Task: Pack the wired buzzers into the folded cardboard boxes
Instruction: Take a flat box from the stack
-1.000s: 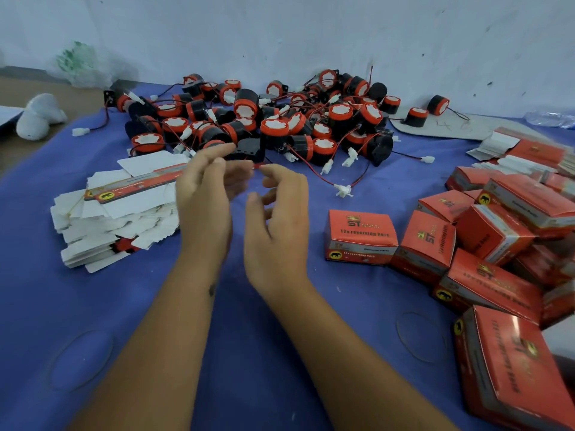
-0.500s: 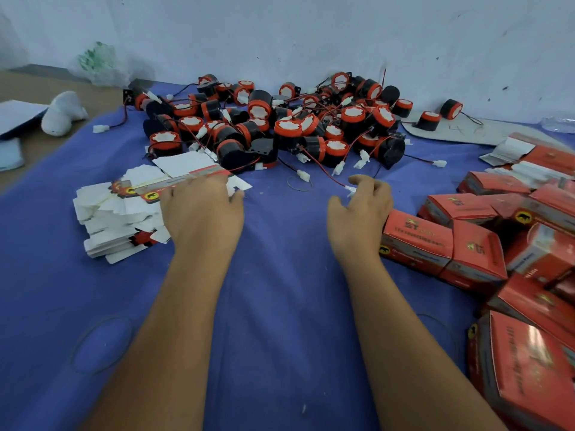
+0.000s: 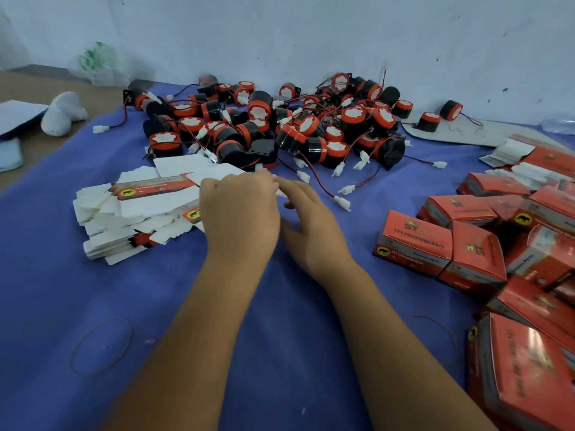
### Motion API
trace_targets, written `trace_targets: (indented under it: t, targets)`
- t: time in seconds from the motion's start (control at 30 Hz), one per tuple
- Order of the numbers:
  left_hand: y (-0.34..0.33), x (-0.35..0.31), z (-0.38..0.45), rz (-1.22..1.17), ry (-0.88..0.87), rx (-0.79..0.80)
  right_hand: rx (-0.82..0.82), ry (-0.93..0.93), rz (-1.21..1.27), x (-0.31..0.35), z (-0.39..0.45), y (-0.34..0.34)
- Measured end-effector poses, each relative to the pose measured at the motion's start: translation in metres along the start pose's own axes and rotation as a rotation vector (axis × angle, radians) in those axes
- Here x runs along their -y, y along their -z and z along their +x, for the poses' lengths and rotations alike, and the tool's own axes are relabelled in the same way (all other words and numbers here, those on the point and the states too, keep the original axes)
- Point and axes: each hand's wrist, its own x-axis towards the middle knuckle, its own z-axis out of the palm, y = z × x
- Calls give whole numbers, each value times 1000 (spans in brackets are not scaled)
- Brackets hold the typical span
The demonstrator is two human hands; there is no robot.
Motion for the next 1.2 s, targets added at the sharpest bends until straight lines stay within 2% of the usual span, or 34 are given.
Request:
trace_targets:
  t: [0.07,0.13,0.17,0.23,0.3,0.37,0.43,0.5,0.63,0.73,0.9,1.07,1.2]
  targets:
    - [1,-8,-4,-54,-79,-5,-114,-1,14,0,2,3]
    - [-1,-13,-6,-130,-152,-4,-242,-25,-72,-1,2,8]
    - [-1,-14,-7,-172,-195,-35,-290,-47,-128,-3,2,10]
    - [-2,-14,-8,-261,-244,-199,-349,-123,-197,-5,2,14]
    - [-1,-13,-4,-376,-159,-332,-375,-206,-135,-5,2,18]
    - [0,-7,1,-591,18,-355,-386,-253,32,-4,2,20]
    - [-1,2,5,-862,164,-273,-389,-284,184,0,2,22]
    - [-2,11,6,-1033,228,-180,-344,-284,313,4,1,25]
    - [-1,16,8,-1034,168,-157,-226,-263,430,9,-1,28]
    - [0,11,6,-1007,146,-114,-221,-259,379,9,-2,28]
    - [1,0,6,-1053,161,-87,-301,-220,210,8,-1,28]
    - [1,-6,6,-1026,181,-263,-463,-174,160,6,-2,21]
    - [-2,-3,12,-1253,409,-368,-560,145,-49,6,-1,20]
